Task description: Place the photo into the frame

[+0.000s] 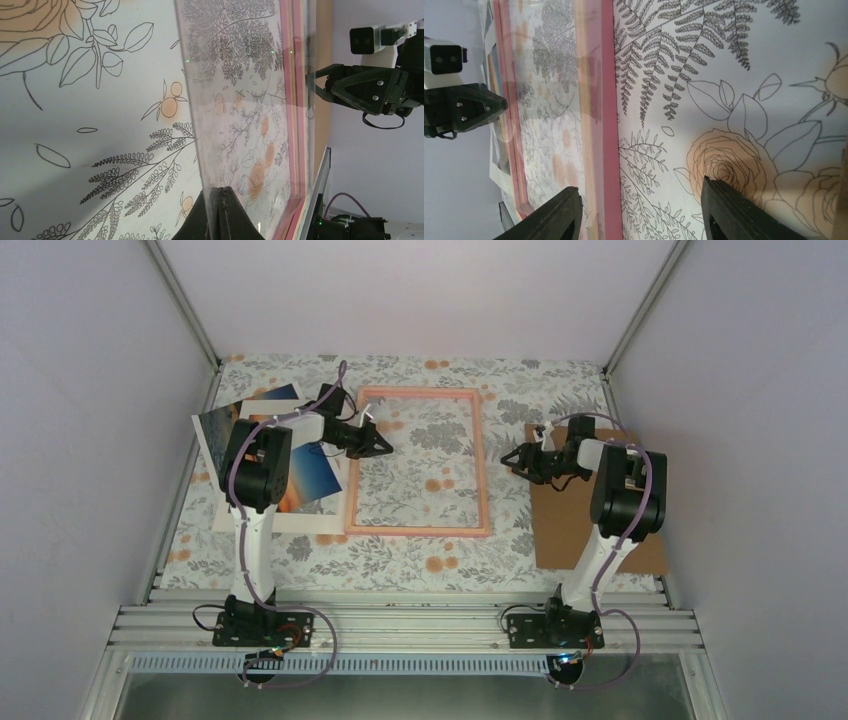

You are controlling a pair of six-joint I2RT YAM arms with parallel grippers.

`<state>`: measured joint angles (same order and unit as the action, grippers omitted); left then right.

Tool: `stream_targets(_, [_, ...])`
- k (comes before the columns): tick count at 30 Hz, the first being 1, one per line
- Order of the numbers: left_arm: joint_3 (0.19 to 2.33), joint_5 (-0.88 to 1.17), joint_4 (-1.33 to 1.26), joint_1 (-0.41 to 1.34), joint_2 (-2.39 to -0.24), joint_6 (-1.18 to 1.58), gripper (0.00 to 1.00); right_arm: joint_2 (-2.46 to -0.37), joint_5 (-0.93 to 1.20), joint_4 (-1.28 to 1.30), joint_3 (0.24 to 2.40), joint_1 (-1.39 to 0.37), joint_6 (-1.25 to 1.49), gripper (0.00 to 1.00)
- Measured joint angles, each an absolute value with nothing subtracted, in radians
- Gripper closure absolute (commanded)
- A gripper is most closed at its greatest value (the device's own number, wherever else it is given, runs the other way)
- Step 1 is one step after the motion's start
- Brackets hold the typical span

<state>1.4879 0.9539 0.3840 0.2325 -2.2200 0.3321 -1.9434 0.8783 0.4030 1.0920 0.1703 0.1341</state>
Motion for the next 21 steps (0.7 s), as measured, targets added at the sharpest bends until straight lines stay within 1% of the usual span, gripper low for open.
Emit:
stream_targets(7, [1.500, 0.953, 0.413, 0.232, -2.220, 0.326, 0.98, -1.938, 0.867, 0.440, 1.092, 0.159, 0.092, 0.45])
stream_targets(11, [1.500, 0.945, 0.425, 0.231, -2.219, 0.329, 0.98, -1.938, 0.866, 0.449, 1.092, 0.150, 0.077, 0.49])
stream_targets(21, [1.500, 0.894, 0.453, 0.231, -2.185, 0.324, 0.97, -1.938, 0.863, 0.452, 1.092, 0.125, 0.070, 0.52])
